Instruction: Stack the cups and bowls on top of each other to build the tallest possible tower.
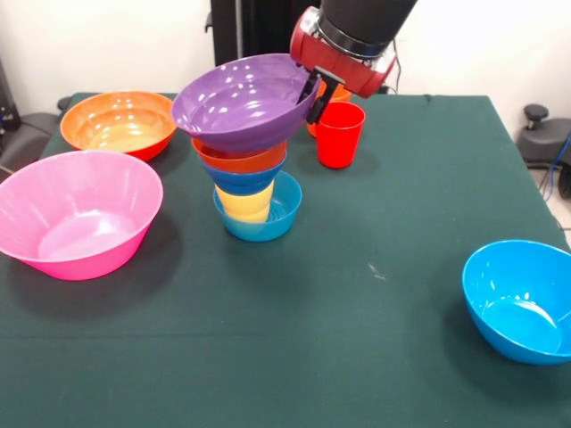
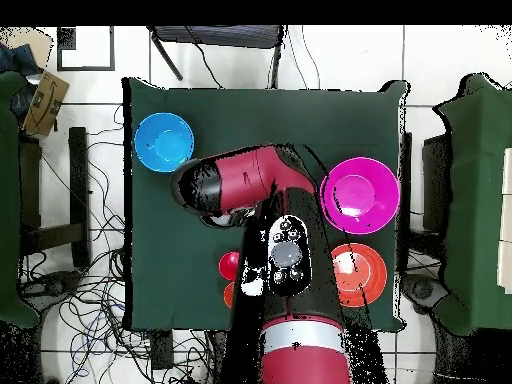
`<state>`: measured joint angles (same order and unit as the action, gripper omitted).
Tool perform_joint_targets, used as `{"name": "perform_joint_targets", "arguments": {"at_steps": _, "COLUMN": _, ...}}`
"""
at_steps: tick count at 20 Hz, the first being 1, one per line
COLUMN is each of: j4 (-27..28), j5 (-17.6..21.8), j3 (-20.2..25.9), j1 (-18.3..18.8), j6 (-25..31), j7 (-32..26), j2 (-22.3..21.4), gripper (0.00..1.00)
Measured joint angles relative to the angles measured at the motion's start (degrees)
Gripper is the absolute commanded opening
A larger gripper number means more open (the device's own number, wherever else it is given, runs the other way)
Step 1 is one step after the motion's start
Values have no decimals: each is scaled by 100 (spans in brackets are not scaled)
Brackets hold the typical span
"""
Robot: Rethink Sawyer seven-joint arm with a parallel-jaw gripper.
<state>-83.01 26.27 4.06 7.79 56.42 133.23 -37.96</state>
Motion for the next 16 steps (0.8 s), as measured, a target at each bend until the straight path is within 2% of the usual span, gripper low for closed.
{"name": "perform_joint_targets", "arguments": {"at_steps": 16, "j4": -1, "j5": 0, "j3": -99, "j1": -11, "j6": -12, "j7": 0, "j2": 5, "gripper": 0}}
